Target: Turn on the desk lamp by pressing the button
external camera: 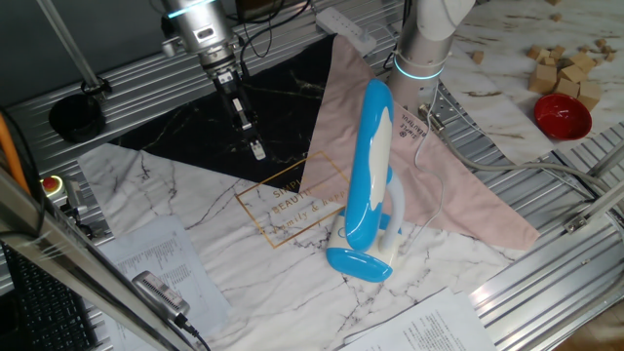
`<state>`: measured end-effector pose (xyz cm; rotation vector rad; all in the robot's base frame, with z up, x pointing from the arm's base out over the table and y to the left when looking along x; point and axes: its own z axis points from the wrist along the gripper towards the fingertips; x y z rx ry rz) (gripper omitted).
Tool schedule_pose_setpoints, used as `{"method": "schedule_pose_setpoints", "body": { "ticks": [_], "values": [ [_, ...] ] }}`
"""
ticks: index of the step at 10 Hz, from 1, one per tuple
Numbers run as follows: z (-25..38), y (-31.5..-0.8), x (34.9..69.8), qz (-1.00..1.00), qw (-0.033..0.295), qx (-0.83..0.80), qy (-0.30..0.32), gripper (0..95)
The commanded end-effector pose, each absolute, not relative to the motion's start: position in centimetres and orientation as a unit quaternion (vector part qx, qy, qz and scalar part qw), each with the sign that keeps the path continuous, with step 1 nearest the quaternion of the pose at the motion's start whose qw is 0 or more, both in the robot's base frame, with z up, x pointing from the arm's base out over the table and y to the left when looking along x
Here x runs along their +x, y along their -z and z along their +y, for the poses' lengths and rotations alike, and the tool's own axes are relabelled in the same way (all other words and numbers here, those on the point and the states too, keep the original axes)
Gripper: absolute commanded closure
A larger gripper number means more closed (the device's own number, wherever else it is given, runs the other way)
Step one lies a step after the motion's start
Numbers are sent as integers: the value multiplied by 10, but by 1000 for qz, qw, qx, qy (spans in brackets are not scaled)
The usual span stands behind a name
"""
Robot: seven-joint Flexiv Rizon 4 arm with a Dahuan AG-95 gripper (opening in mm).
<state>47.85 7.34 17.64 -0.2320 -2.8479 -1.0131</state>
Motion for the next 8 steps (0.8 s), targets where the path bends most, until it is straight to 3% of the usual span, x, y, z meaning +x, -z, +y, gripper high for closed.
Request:
{"method": "schedule_pose_setpoints", "body": {
  "ticks": [1,8],
  "values": [
    [73,-176,478,-938,55,-71,334,950],
    [73,-176,478,-940,58,-56,332,950]
  ]
}}
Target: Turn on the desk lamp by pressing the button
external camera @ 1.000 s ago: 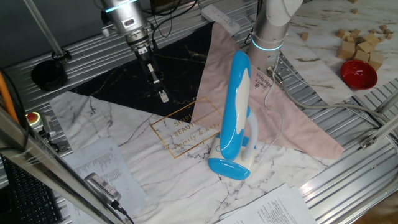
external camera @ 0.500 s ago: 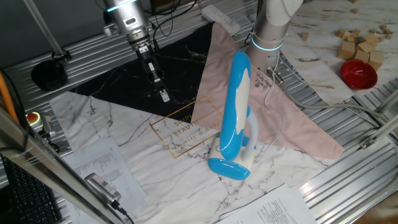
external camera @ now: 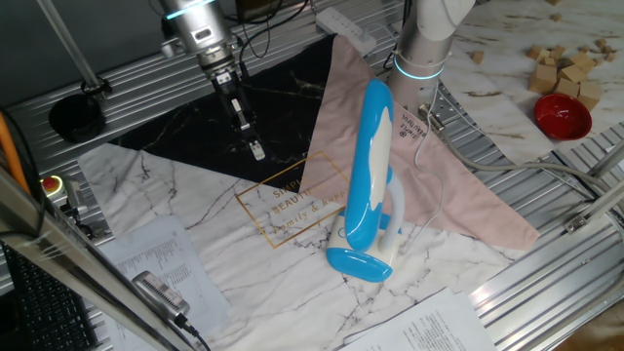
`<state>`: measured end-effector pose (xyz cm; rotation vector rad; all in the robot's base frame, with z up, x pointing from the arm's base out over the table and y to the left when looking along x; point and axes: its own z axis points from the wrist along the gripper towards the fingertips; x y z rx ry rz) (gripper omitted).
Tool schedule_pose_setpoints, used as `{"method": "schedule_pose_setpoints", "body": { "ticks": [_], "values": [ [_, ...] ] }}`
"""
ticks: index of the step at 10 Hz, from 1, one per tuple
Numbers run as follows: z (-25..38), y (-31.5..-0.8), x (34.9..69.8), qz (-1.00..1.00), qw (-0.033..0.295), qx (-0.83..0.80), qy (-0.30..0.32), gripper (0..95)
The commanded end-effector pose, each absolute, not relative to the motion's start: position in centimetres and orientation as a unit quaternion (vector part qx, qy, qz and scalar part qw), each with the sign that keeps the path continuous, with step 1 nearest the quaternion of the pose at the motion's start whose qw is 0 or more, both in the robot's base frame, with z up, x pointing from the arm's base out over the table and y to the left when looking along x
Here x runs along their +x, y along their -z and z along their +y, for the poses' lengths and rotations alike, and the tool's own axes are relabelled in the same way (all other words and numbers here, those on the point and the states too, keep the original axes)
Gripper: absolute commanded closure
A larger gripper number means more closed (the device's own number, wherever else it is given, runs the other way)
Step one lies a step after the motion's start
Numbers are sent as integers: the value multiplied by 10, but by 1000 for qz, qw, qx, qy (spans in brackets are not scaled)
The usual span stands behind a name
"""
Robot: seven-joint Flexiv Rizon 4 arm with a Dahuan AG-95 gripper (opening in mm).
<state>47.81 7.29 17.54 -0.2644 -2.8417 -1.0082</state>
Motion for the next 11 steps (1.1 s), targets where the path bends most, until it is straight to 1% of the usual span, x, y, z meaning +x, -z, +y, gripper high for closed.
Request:
{"method": "schedule_pose_setpoints", "body": {
  "ticks": [1,3,5,8,10,11],
  "values": [
    [73,-176,478,-944,56,-13,326,950],
    [73,-176,478,-945,62,46,317,950],
    [73,-176,478,-941,82,86,317,950],
    [84,-175,479,-940,90,71,322,950],
    [109,-173,477,-941,88,47,323,950],
    [109,-173,477,-941,88,47,323,950]
  ]
}}
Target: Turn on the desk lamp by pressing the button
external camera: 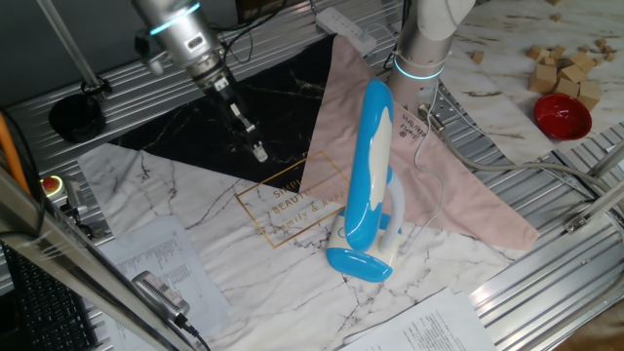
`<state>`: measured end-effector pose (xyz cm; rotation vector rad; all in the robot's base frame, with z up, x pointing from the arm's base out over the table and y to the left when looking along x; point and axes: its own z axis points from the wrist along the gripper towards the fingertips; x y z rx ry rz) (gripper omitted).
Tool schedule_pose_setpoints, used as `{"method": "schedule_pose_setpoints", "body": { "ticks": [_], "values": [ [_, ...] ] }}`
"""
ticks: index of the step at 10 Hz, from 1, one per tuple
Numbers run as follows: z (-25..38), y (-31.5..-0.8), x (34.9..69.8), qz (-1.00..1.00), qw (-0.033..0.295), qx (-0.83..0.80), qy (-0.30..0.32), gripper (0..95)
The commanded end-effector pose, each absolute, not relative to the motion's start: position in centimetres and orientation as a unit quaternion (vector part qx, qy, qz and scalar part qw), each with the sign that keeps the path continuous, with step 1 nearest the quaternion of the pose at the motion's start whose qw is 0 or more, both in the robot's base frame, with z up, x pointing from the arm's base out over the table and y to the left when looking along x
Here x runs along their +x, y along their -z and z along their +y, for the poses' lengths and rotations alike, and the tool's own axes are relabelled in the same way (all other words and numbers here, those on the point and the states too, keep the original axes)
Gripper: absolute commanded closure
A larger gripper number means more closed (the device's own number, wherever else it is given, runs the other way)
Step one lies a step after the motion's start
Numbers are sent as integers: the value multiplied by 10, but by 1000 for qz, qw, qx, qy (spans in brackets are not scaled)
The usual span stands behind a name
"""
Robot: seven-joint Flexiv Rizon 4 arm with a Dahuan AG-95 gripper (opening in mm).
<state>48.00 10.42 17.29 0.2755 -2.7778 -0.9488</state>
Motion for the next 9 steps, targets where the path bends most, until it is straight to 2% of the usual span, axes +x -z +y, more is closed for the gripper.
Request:
{"method": "schedule_pose_setpoints", "body": {
  "ticks": [1,8,9],
  "values": [
    [129,-172,474,-942,86,24,323,950],
    [173,-144,453,-944,76,-6,320,950],
    [170,-129,453,-944,71,5,321,950]
  ]
}}
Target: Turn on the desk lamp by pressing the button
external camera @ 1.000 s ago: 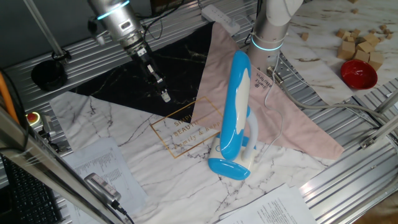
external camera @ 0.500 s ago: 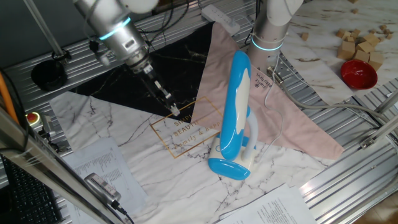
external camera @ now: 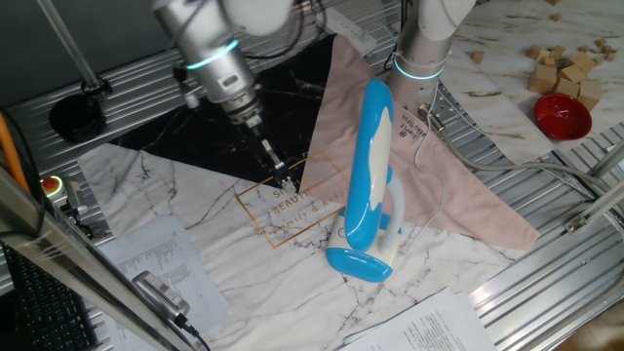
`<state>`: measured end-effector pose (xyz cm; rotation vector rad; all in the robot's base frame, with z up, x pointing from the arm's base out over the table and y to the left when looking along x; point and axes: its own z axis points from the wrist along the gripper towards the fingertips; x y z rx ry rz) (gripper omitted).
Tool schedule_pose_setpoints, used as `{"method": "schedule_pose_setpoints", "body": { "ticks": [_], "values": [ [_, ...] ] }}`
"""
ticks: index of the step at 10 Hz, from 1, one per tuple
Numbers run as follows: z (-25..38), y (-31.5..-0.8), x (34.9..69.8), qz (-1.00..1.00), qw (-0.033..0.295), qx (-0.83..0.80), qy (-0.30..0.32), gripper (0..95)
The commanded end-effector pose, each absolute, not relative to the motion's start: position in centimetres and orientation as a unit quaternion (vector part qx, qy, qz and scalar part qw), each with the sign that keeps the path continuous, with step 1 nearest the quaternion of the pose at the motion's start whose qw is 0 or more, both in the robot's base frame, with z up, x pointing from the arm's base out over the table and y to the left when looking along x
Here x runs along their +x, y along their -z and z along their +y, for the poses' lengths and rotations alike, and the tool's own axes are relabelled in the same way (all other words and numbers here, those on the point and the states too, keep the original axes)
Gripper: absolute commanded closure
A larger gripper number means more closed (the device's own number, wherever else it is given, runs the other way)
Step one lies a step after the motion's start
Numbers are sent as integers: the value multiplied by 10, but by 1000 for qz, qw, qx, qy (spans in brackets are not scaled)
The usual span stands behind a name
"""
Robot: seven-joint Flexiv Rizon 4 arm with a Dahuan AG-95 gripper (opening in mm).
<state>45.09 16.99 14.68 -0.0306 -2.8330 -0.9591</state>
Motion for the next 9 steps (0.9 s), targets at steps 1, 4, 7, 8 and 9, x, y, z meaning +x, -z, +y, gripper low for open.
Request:
{"method": "schedule_pose_setpoints", "body": {
  "ticks": [1,4,7,8,9],
  "values": [
    [168,-118,453,-944,66,11,323,950],
    [177,-108,451,-944,40,3,327,950],
    [198,-119,457,-944,49,-27,326,950],
    [204,-121,458,-943,51,-37,326,950],
    [209,-120,460,-943,56,-44,325,950]
  ]
}}
